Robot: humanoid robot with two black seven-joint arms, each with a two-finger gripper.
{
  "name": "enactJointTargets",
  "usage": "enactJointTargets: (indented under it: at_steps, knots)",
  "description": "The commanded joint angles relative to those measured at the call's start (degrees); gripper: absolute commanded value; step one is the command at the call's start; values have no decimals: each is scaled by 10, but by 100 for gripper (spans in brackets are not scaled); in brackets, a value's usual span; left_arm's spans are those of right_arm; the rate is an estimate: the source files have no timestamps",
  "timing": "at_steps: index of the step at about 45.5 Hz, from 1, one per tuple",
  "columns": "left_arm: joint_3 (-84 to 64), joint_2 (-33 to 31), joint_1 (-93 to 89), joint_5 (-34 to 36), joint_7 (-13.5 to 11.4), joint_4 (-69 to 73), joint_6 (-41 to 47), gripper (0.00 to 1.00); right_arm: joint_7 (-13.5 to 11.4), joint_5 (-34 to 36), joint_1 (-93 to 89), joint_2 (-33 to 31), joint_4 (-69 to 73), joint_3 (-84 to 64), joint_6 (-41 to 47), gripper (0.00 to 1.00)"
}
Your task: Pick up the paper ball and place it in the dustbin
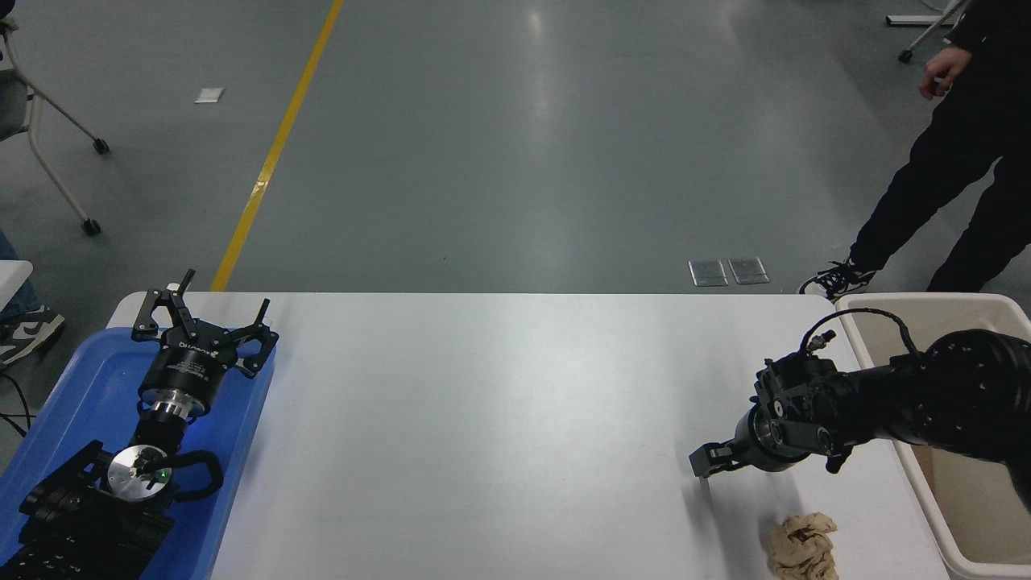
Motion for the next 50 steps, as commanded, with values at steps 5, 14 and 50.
enactJointTargets:
  at_steps: [5, 14, 50]
  knots:
    - [1, 0, 0, 0, 0, -1, 0, 99, -1, 0, -4, 7, -3, -2, -2, 100]
    - [1, 1, 0, 0, 0, -1, 0, 99, -1, 3, 32, 2, 11, -3, 4, 100]
    - [1, 1, 0, -1, -1, 0, 0, 99, -2, 3, 692, -333, 503, -95, 192, 100]
